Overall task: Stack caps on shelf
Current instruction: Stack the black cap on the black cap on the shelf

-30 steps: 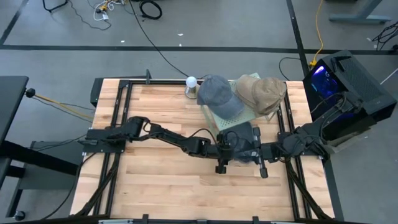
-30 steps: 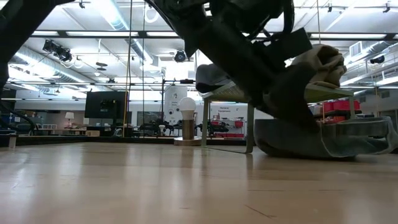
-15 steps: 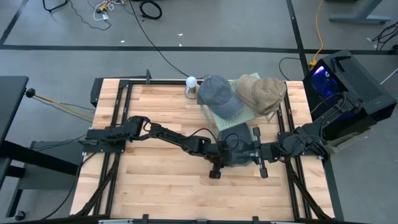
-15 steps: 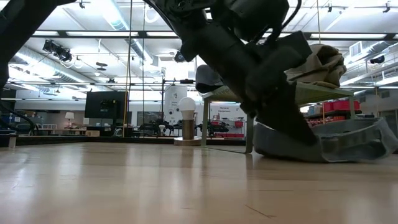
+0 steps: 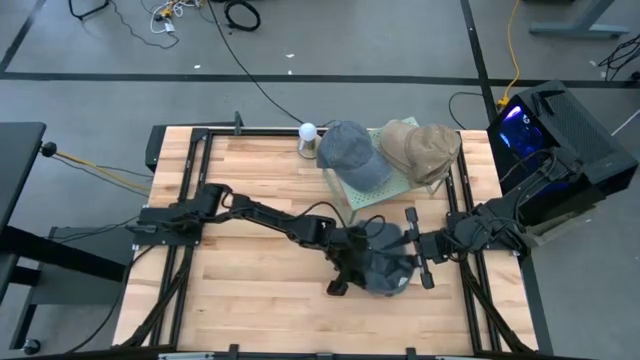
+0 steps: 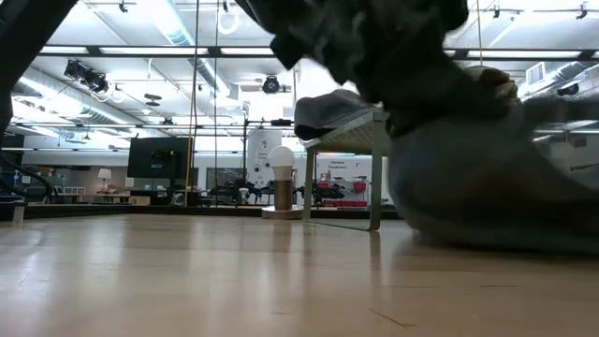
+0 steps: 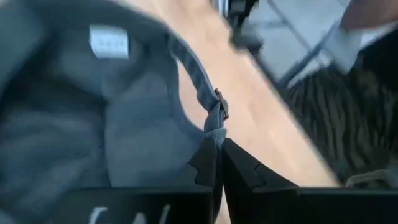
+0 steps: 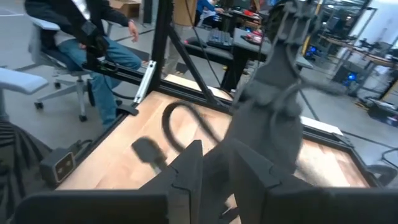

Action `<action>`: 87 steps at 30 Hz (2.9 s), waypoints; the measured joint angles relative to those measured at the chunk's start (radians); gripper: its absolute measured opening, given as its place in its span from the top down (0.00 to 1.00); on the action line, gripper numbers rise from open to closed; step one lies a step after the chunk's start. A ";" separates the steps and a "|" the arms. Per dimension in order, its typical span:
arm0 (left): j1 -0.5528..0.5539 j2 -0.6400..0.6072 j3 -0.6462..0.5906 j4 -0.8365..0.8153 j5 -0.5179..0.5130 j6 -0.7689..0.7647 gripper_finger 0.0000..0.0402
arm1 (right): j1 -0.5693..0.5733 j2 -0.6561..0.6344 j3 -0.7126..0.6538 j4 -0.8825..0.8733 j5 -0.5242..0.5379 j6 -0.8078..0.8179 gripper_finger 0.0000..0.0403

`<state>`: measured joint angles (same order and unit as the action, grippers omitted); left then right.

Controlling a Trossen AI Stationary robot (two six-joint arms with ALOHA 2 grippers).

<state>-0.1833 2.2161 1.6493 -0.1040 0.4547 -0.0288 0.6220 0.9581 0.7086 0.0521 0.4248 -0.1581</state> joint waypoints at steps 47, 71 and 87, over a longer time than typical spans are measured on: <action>-0.272 -0.631 -0.486 -0.184 -0.900 -0.338 0.96 | 0.000 0.007 0.000 0.019 -0.023 0.043 0.80; -0.351 -1.047 -0.877 0.120 -1.195 -0.588 0.96 | -0.021 0.275 0.000 0.543 0.070 -0.264 0.80; -0.322 -1.045 -0.877 0.303 -1.229 -0.588 0.96 | -0.101 0.441 0.000 0.681 -0.049 -0.550 0.80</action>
<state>-0.5049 1.1709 0.7723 0.1992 -0.7738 -0.6170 0.5208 1.3991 0.7087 0.7335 0.3757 -0.7082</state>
